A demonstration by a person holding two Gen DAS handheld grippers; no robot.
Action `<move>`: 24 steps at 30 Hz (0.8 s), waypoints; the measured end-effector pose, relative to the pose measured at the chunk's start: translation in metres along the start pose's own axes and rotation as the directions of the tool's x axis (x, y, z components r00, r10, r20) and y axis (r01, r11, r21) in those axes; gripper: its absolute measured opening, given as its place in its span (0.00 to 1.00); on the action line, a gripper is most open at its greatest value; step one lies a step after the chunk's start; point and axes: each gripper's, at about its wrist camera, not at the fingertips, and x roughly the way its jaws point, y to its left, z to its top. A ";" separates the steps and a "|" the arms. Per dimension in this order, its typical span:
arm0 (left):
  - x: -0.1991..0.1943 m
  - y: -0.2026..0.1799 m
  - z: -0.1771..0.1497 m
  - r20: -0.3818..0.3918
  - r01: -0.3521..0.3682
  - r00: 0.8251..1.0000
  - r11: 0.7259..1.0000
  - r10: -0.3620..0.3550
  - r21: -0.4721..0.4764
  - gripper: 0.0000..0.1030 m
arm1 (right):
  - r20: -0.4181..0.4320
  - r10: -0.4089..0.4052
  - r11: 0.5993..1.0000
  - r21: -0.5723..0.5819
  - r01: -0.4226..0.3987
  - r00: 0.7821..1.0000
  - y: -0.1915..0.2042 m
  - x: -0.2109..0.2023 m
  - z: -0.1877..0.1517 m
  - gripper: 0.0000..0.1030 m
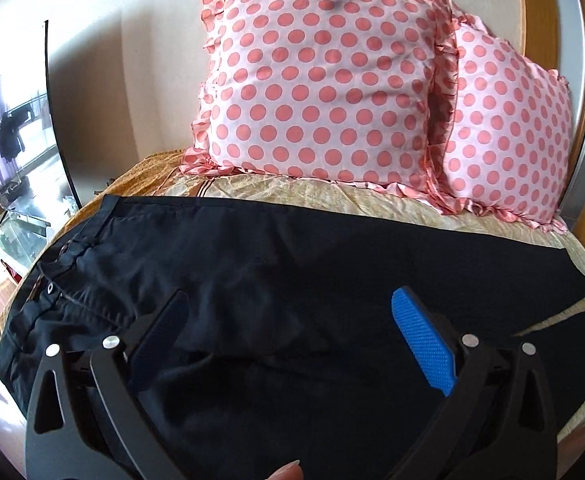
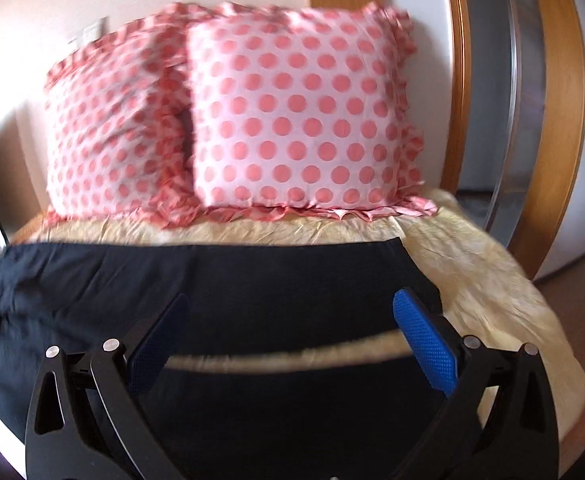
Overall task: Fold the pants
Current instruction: 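Lower both tools onto the black pants near the waistband and leg, then close the right gripper on the pant leg and lift it up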
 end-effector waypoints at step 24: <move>0.087 0.038 0.027 -0.009 0.095 0.995 0.986 -0.097 -0.138 0.98 | -0.320 -0.039 0.992 0.100 0.075 0.947 -0.105 0.172 0.033 0.35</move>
